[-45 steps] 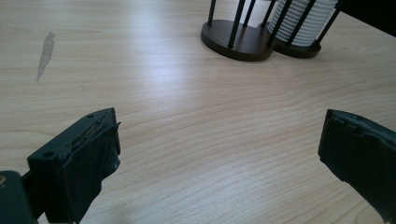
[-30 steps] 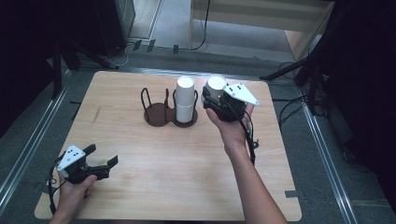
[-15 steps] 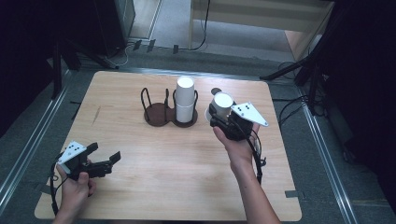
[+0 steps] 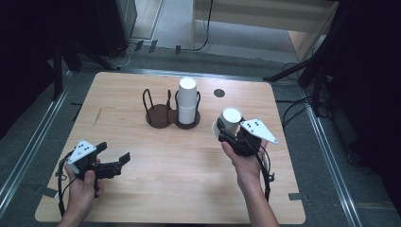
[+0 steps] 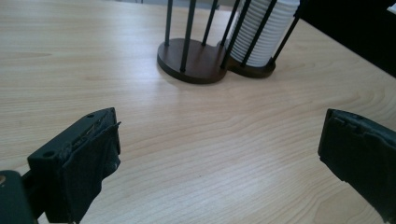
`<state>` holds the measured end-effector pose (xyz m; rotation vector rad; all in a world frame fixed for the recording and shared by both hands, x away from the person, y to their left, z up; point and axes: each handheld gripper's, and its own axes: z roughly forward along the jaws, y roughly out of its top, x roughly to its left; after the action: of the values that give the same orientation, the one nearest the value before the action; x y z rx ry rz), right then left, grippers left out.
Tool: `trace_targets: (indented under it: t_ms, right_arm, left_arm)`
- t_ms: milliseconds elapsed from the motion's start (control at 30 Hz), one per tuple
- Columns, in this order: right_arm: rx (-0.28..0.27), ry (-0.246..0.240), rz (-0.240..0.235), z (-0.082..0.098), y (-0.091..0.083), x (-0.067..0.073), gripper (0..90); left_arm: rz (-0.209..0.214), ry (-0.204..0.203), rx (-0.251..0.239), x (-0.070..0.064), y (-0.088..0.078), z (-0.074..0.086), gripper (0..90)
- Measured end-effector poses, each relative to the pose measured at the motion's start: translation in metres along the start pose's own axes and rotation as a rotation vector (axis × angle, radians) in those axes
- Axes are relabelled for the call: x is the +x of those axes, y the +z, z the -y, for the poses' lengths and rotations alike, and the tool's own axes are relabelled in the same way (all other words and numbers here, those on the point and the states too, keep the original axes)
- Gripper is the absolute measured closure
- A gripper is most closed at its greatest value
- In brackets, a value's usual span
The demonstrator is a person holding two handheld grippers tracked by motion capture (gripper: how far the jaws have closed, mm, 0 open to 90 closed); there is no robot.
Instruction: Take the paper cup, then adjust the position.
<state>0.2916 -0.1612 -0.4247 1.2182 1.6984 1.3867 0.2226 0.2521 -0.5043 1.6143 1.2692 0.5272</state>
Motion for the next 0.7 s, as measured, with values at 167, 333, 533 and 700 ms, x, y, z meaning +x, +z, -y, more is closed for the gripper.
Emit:
trace_targets:
  t_ms: [167,333,533,700]
  right_arm:
    - [0.014,-0.004,0.0,0.011,-0.005,-0.001,31.6]
    - [0.033,0.003,0.012,0.023,-0.007,-0.005,31.6]
    - [0.029,0.023,0.001,0.029,-0.014,-0.007,31.6]
    - [0.026,0.022,-0.019,0.029,-0.02,-0.004,31.6]
  left_arm:
    - [0.107,0.005,-0.035,-0.007,0.006,-0.004,0.0]
    - [0.139,0.013,-0.066,-0.016,0.012,-0.01,0.0]
    - [0.177,0.065,-0.054,-0.034,0.021,-0.018,0.0]
    - [0.251,0.08,-0.062,-0.054,0.041,-0.024,0.0]
